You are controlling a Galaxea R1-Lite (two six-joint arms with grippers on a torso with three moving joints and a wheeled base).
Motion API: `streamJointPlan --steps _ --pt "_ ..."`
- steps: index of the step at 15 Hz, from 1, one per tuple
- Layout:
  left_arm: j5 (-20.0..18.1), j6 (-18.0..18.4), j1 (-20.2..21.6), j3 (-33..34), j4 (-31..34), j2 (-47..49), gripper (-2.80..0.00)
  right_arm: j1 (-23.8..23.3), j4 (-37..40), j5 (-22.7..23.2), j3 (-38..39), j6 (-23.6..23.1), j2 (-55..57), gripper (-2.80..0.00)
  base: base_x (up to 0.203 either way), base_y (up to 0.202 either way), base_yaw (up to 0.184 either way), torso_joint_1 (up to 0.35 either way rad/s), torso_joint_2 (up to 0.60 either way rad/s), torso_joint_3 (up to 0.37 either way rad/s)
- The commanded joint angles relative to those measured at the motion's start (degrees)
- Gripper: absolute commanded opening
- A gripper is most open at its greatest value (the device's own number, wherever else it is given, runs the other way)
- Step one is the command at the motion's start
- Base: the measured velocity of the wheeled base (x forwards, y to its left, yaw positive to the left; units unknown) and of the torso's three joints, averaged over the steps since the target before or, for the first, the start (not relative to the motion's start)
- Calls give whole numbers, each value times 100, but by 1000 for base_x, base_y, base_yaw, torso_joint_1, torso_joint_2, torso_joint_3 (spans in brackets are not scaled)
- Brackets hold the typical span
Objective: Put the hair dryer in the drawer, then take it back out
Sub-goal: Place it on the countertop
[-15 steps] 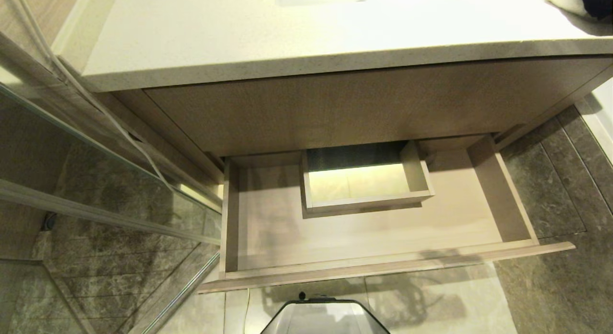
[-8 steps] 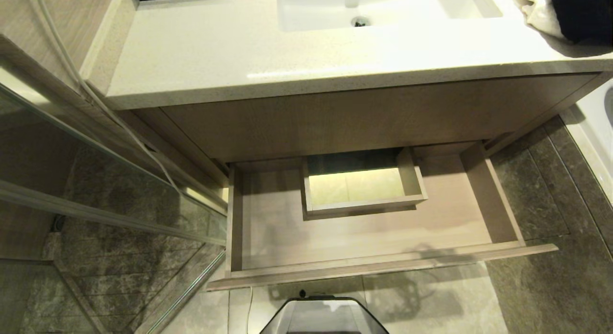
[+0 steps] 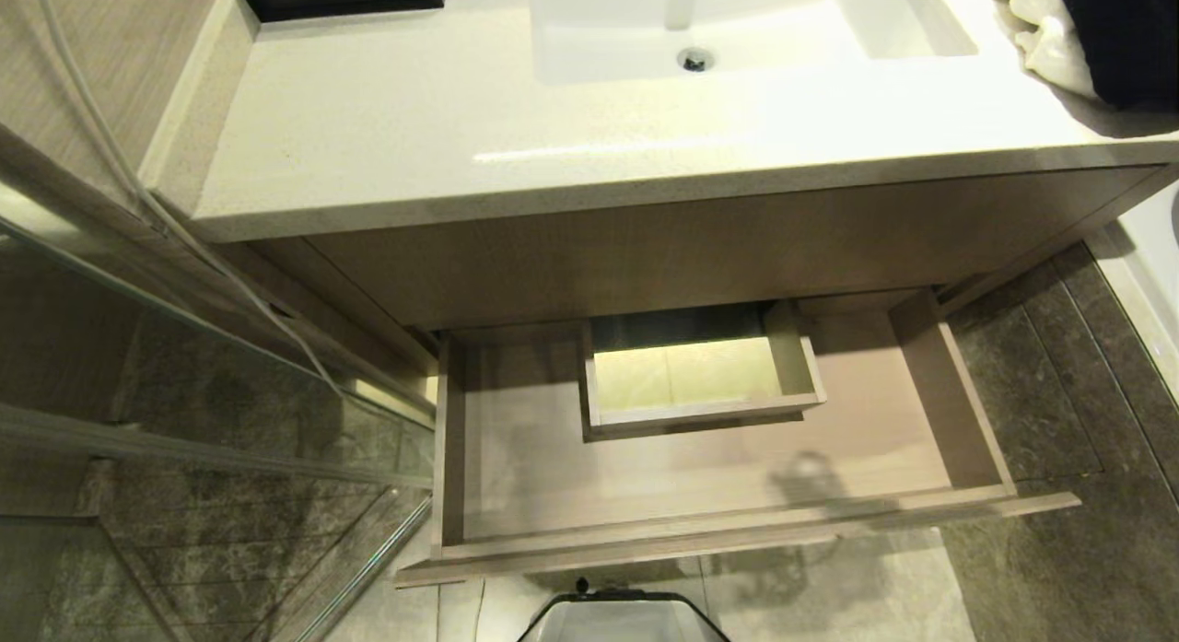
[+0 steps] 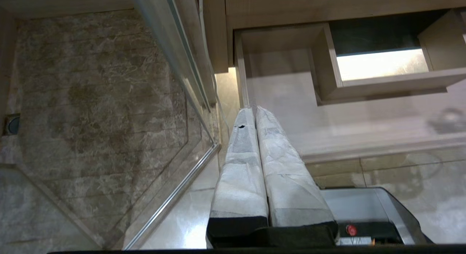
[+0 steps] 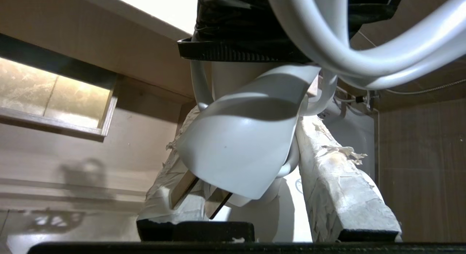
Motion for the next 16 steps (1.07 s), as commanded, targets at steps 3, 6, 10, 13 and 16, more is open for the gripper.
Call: streamJointPlan --steps 3,6,10,13,16 --pt "-1 -3 1 0 -2 0 -280 18 30 16 -34 -14 81 -280 0 0 0 286 -20 253" --pt "-1 -3 1 9 -1 0 -280 156 21 1 -90 -31 213 -280 0 0 0 309 -64 241" --pt "-1 -3 1 3 -1 0 -280 448 22 -11 -146 -86 357 -280 0 0 0 276 -84 177" --pt "5 -3 1 0 -1 0 -280 730 82 13 -248 -211 653 -280 0 0 0 62 -19 42" --pt "-1 -3 1 9 -1 0 -280 1650 566 43 -324 -224 980 -280 0 0 0 0 0 0"
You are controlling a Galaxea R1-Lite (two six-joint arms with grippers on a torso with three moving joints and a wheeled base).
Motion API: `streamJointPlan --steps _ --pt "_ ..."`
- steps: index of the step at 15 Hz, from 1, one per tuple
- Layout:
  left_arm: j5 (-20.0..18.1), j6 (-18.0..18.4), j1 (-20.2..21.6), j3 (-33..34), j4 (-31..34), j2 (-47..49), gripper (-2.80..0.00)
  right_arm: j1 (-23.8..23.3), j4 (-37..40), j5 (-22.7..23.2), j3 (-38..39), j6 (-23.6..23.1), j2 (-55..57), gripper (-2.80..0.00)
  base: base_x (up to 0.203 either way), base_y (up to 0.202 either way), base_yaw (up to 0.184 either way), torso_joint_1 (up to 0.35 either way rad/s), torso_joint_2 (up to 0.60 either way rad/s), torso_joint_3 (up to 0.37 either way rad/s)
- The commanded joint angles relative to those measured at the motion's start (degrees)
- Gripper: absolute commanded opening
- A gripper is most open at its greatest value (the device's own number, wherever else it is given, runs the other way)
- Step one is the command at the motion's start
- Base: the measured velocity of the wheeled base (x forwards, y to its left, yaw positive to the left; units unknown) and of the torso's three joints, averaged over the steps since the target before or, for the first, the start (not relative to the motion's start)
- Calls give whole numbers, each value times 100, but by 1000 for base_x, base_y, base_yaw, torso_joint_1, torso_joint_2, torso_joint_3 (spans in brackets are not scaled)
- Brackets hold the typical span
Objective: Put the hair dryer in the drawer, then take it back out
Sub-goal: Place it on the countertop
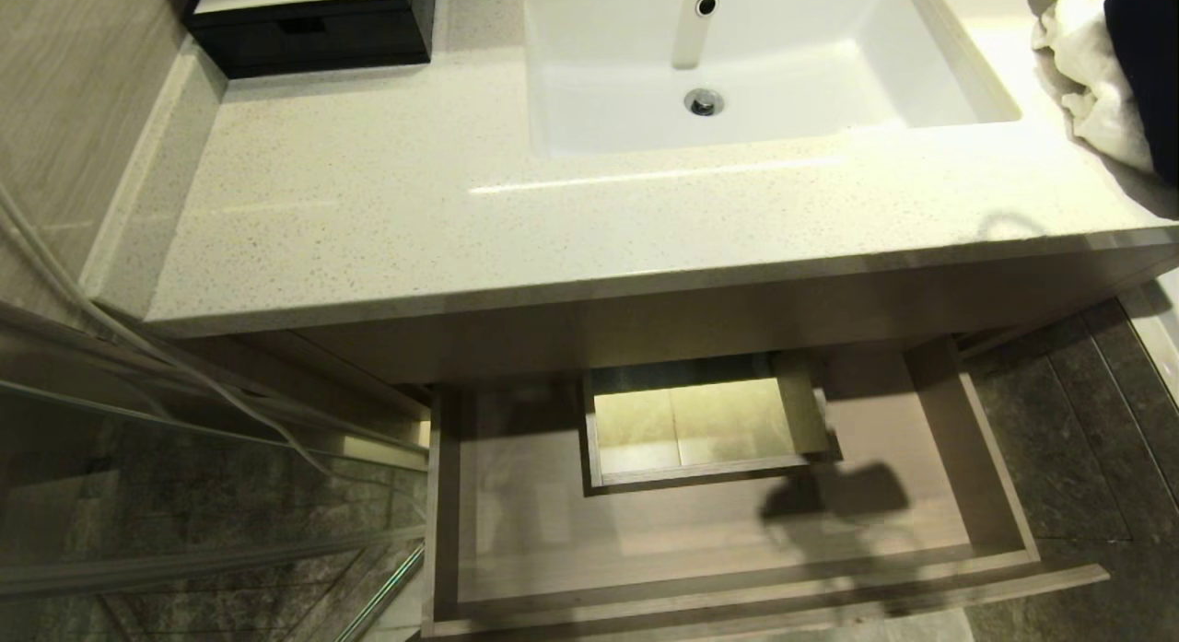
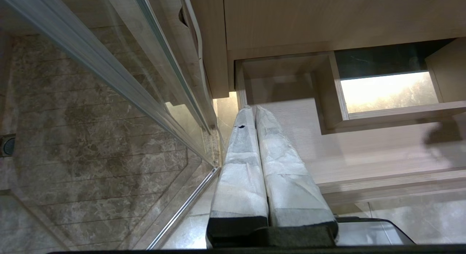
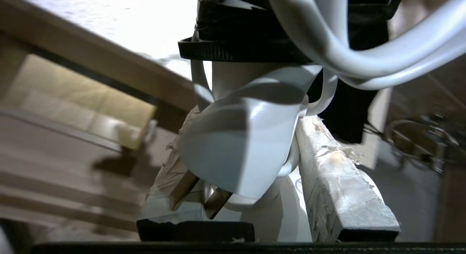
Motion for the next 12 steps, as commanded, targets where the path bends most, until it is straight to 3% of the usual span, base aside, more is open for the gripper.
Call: streamJointPlan --steps 1,4,7,12 --pt "2 -2 2 3 -1 0 -280 733 225 15 -179 -21 516 -280 0 0 0 0 0 0" --pt "1 -2 2 2 -1 0 -280 1316 280 26 -568 -25 1298 -280 0 0 0 0 0 0" --pt "1 1 2 9 -1 0 -280 1522 309 19 -1092 -53 2086 -280 0 0 0 0 0 0" --pt "1 -2 2 0 -1 0 -280 1760 293 54 -1967 -488 3165 -280 0 0 0 0 0 0"
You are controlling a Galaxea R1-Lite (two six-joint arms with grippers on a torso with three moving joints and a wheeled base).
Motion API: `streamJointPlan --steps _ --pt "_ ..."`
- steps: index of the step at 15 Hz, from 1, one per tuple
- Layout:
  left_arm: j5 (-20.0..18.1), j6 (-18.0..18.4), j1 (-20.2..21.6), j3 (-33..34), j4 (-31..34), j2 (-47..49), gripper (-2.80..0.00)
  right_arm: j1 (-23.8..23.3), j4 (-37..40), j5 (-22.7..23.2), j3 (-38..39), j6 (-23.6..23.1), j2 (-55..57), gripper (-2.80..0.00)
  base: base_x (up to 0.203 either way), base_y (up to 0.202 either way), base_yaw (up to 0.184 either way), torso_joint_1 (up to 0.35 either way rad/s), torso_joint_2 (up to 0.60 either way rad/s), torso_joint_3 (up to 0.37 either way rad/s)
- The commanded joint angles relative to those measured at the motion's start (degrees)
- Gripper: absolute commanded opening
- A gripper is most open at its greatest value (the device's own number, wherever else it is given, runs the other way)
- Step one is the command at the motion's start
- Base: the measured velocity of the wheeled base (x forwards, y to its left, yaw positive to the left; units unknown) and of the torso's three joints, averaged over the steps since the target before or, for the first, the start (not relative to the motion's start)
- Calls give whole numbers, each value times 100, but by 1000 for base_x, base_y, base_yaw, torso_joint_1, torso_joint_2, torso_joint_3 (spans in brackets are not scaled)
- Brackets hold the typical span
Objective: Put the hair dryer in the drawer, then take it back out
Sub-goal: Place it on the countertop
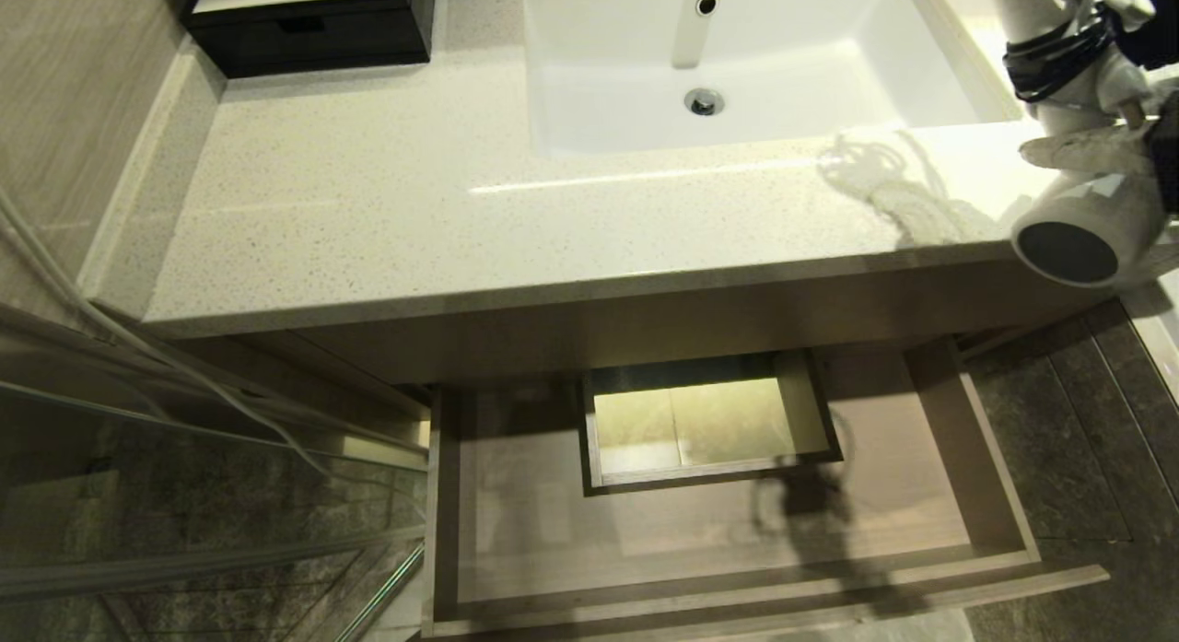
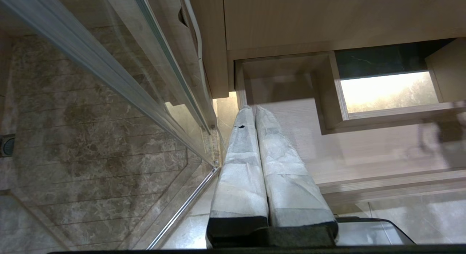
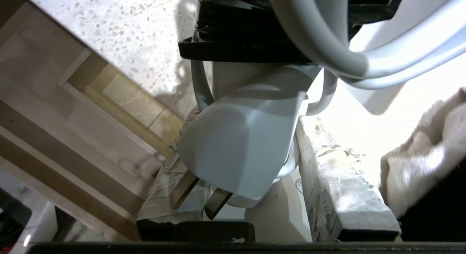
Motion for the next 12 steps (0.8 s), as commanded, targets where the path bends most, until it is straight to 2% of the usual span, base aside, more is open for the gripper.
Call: streamJointPlan --steps 1,8,12 --pt "-1 -2 2 6 -1 0 -280 97 -8 47 -478 -104 760 -280 0 0 0 0 0 0" --pt "1 -2 2 0 -4 0 -280 193 -26 463 -1101 -543 1637 -280 0 0 0 0 0 0" --pt "-1 -2 2 0 -1 0 -280 253 -29 465 -1242 -534 1859 -280 0 0 0 0 0 0"
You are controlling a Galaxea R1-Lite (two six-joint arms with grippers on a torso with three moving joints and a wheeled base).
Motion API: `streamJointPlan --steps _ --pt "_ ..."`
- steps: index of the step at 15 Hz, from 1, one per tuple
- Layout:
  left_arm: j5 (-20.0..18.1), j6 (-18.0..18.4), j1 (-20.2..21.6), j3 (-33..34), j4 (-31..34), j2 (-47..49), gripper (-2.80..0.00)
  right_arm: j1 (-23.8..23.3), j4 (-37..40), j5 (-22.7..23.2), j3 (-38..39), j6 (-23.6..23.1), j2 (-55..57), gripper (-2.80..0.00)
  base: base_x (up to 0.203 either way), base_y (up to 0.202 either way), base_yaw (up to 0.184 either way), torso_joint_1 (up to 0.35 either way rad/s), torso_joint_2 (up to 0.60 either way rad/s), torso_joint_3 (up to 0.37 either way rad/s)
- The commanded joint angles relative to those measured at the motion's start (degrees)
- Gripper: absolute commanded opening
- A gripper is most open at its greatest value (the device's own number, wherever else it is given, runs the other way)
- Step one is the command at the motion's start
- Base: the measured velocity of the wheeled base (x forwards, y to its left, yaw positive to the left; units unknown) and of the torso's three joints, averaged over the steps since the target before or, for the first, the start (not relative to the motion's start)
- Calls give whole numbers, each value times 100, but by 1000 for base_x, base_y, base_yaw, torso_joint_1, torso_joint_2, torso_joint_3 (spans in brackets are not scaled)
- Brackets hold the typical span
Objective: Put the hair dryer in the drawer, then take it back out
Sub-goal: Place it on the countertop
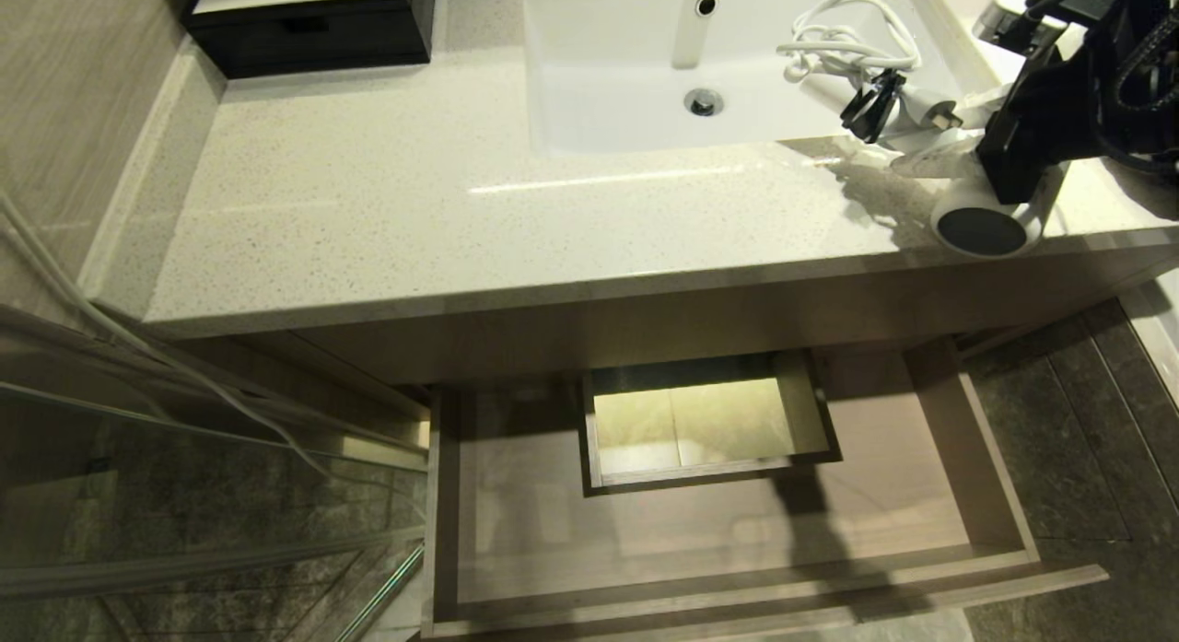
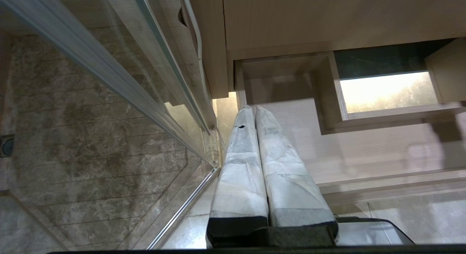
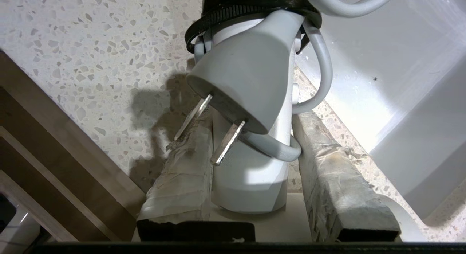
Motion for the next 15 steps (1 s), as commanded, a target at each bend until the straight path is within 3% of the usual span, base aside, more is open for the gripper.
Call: streamJointPlan --steps 1,12,13,15 --pt "0 3 1 2 -1 0 -280 16 2 13 -110 -18 219 -280 0 0 0 0 0 0" --pt "0 -3 1 2 -1 0 -280 11 -113 2 -212 -98 176 -280 0 0 0 0 0 0" --pt "9 -3 1 9 -1 0 -280 16 -130 2 -212 -117 174 0 0 0 0 0 0 0" --pt "0 -1 1 6 -1 0 -280 7 -113 -7 -200 -117 165 0 0 0 0 0 0 0"
